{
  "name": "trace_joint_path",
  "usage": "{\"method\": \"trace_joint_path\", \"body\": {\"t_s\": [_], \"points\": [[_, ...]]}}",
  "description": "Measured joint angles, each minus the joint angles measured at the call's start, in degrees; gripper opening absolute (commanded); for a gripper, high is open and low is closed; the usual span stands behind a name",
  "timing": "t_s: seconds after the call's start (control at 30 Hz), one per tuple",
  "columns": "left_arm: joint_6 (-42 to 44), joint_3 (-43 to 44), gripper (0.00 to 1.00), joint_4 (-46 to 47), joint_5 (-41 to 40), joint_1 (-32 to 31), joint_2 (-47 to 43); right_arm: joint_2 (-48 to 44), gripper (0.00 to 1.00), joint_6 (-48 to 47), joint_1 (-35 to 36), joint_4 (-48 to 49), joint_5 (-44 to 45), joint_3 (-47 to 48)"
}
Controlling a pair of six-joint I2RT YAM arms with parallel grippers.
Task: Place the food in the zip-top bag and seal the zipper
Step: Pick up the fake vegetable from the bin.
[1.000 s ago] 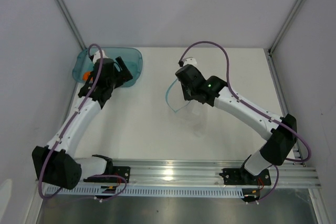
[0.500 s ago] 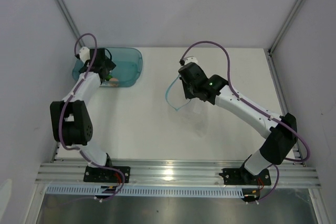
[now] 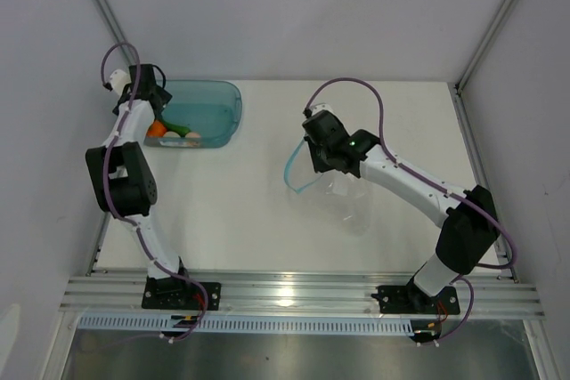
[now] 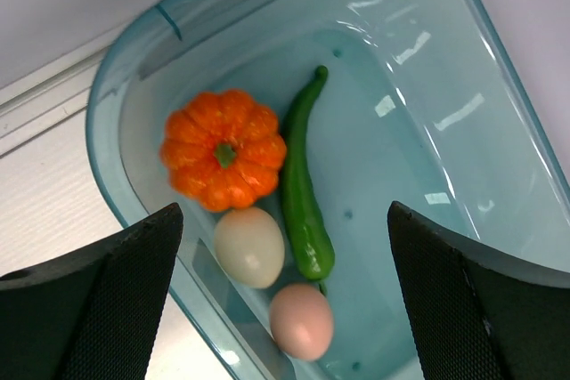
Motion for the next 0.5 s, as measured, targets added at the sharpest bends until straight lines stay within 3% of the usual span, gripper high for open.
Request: {"method": "trace_joint_path", "body": {"t_s": [0.5], "points": [[-2.62, 12.87, 0.97, -9.62, 0.22, 1.84, 10.38, -0.13, 0.00, 0.00, -2.36, 2.54, -2.23, -2.75]]}}
